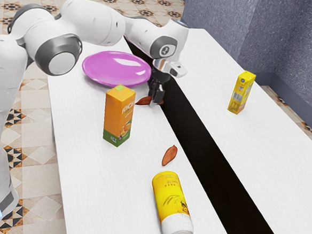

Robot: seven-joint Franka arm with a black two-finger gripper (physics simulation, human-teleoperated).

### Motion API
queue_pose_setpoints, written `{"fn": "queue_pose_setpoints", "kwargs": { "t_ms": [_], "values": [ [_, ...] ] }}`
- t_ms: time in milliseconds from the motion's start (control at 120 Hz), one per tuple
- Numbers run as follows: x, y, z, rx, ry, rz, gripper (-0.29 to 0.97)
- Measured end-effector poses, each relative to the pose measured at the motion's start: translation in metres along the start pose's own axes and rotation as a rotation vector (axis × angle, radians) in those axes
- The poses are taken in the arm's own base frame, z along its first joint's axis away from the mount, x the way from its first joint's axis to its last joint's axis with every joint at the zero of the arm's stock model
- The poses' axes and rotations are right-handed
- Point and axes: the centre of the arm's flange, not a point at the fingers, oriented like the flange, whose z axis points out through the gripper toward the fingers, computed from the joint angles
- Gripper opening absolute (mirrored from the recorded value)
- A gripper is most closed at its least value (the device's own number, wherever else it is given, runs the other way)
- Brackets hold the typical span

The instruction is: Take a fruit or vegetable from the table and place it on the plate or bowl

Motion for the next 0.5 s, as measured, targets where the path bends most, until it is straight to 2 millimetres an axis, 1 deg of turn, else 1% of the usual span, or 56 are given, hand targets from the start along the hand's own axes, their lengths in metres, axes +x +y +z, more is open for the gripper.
{"fn": "queue_pose_setpoints", "kwargs": {
  "t_ms": [58, 117, 150, 183, 250, 283, 317, 350, 383, 417, 458, 500],
  "values": [
    [0.0, 0.0, -0.001, -0.005, 0.004, 0.003, 0.21],
    [-0.003, 0.0, -0.006, -0.008, 0.013, 0.007, 0.18],
    [-0.006, 0.0, -0.015, -0.01, 0.024, 0.011, 0.17],
    [-0.012, 0.0, -0.028, -0.013, 0.042, 0.015, 0.17],
    [-0.035, -0.007, -0.063, -0.009, 0.081, 0.012, 0.16],
    [-0.051, -0.013, -0.085, 0.002, 0.101, 0.01, 0.16],
    [-0.07, -0.026, -0.102, 0.012, 0.115, -0.007, 0.17],
    [-0.092, -0.043, -0.115, 0.017, 0.127, -0.034, 0.17],
    [-0.109, -0.058, -0.123, 0.018, 0.132, -0.056, 0.17],
    [-0.12, -0.066, -0.127, 0.019, 0.13, -0.068, 0.17],
    [-0.127, -0.07, -0.129, 0.021, 0.123, -0.068, 0.17],
    [-0.127, -0.069, -0.129, 0.023, 0.114, -0.059, 0.17]
  ]
}}
